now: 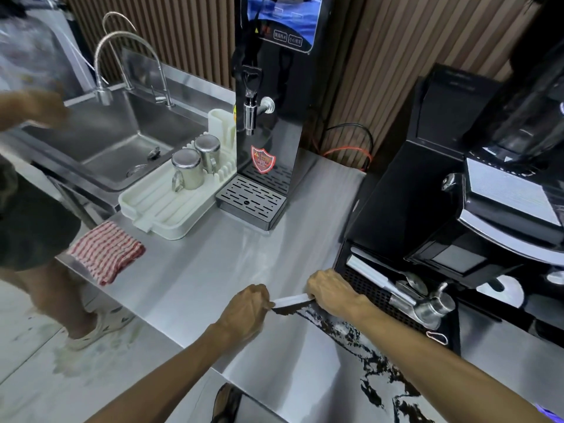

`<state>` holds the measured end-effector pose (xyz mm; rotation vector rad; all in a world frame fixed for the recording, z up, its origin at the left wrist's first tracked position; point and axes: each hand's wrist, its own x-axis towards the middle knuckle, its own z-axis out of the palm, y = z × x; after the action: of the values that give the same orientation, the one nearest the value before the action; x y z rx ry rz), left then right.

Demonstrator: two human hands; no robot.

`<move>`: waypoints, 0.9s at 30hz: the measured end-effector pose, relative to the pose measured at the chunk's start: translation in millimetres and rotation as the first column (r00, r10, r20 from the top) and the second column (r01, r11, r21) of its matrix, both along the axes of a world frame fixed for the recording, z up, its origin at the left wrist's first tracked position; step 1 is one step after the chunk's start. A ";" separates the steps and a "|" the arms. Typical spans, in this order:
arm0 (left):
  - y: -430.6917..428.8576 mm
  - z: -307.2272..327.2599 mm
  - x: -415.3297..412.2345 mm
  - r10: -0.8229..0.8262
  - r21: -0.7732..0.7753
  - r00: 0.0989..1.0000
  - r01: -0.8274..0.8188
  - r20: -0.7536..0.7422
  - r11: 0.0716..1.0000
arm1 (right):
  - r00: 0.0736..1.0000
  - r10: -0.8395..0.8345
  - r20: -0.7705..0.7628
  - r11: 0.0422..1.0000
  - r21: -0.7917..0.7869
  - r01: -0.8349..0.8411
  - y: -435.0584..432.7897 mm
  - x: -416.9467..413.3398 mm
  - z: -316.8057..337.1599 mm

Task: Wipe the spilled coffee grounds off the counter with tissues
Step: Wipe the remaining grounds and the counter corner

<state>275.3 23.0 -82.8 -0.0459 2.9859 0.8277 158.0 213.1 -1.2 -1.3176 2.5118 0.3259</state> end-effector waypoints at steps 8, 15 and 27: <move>6.4 18.4 26.7 0.187 0.180 0.980 -0.173 -0.064 0.968 | 0.995 0.028 0.100 0.990 -0.143 -0.014 -9.5 -11.9 25.5; -18.1 22.5 17.4 0.404 0.159 0.913 -0.407 0.048 0.900 | 0.992 0.117 0.043 0.978 -0.178 -0.107 -52.9 -25.4 3.0; 88.1 4.5 60.1 0.551 0.235 0.833 -0.545 0.047 0.805 | 0.949 0.315 -0.019 0.943 -0.107 -0.316 7.1 -15.8 -6.6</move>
<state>335.4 111.1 -78.3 -0.9397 2.8838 1.2325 142.2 220.2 -7.9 -1.7684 2.3432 0.2578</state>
